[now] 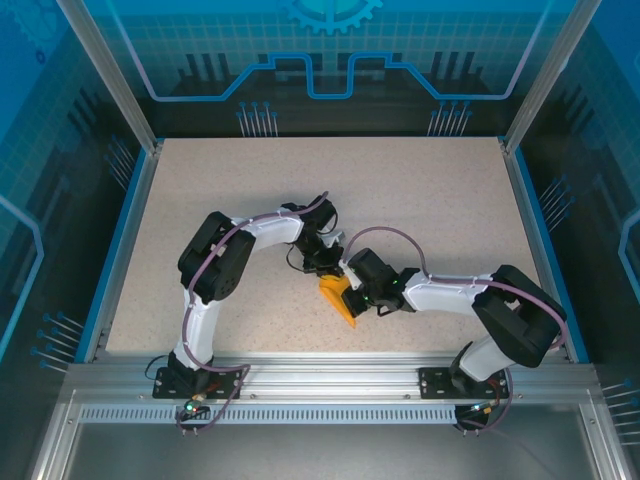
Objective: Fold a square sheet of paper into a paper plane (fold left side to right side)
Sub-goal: Third fold the triangle at the center of the table.
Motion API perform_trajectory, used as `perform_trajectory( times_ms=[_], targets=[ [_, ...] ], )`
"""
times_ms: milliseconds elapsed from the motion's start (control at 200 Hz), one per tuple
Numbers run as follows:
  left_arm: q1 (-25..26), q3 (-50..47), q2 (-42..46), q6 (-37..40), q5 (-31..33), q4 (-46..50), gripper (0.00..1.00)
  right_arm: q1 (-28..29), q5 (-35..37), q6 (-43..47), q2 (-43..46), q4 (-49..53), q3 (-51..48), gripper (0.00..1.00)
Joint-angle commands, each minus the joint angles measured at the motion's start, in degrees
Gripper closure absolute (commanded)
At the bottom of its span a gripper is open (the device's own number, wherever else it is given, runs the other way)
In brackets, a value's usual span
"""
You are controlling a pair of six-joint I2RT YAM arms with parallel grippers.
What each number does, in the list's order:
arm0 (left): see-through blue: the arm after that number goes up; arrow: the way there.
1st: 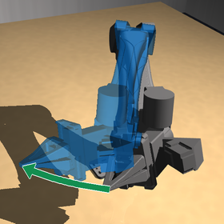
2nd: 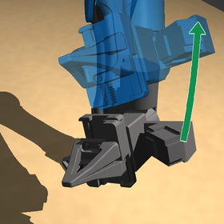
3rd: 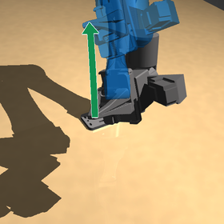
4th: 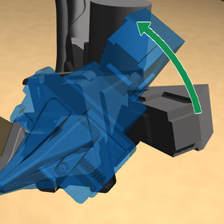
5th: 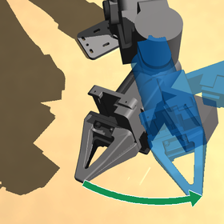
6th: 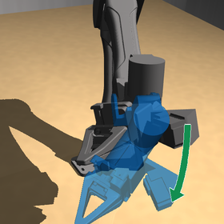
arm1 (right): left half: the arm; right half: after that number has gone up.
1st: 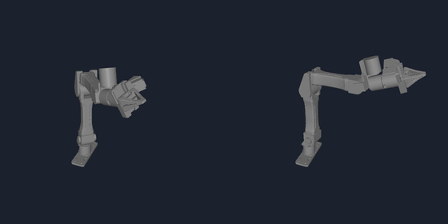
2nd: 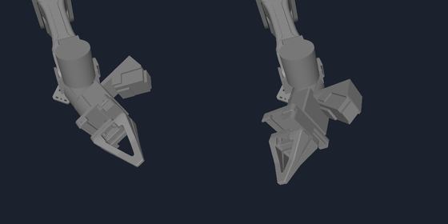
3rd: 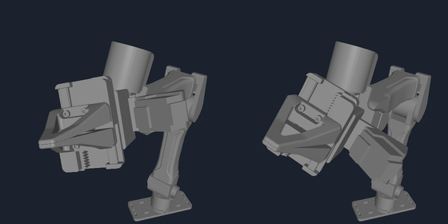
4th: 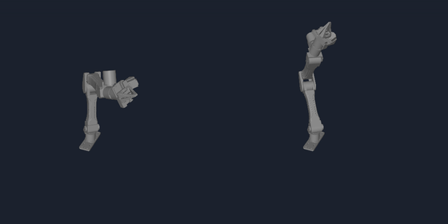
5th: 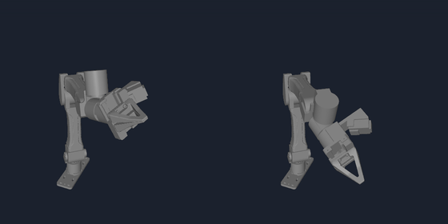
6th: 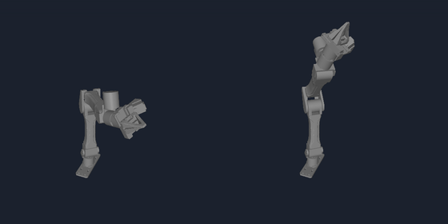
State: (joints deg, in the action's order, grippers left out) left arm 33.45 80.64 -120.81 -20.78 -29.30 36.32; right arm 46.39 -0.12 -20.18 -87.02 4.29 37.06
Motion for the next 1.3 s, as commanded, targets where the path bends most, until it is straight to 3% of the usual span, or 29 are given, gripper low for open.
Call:
perform_trajectory(
  times_ms=[0, 640, 1296],
  targets=[
    [0.79, -0.12, -1.97, 1.26, 3.81, 3.02, 0.94, -0.80, 1.08, -1.06, -0.07, 1.24, 0.04, 1.00],
    [0.80, -0.04, -1.89, 1.37, 3.68, 3.02, 0.94, -0.85, -0.14, -0.23, -2.95, 2.34, 1.16, 1.00],
    [0.84, 0.22, -2.05, 1.21, 3.76, 2.97, 0.94, -0.80, 0.65, 0.42, 2.16, 2.38, 0.42, 1.00]
  ],
)
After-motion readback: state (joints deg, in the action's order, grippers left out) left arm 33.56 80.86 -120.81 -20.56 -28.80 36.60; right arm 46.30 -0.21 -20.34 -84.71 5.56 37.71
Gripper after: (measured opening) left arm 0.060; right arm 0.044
